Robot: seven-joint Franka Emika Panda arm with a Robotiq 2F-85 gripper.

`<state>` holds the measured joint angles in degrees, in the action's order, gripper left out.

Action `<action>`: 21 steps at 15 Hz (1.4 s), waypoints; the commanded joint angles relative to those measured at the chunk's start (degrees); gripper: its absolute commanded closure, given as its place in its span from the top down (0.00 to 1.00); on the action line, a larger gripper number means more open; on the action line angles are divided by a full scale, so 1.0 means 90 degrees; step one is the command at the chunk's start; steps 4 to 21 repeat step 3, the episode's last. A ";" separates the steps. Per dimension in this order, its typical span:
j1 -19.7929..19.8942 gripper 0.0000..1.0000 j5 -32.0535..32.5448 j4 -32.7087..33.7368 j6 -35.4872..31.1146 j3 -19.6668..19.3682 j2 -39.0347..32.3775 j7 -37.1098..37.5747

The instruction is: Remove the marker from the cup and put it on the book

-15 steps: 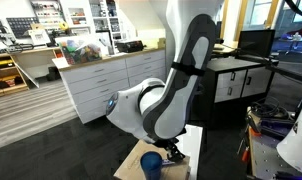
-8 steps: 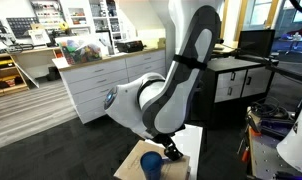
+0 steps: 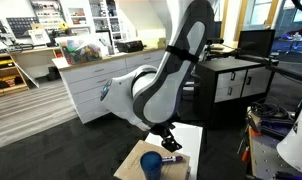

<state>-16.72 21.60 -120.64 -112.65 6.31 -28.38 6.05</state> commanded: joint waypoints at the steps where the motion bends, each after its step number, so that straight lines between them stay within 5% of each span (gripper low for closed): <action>1: 0.0048 1.00 -0.0014 0.0062 0.0078 0.0038 -0.0010 0.0003; 21: 0.0058 1.00 -0.0029 0.0095 0.0118 0.0037 -0.0014 -0.0003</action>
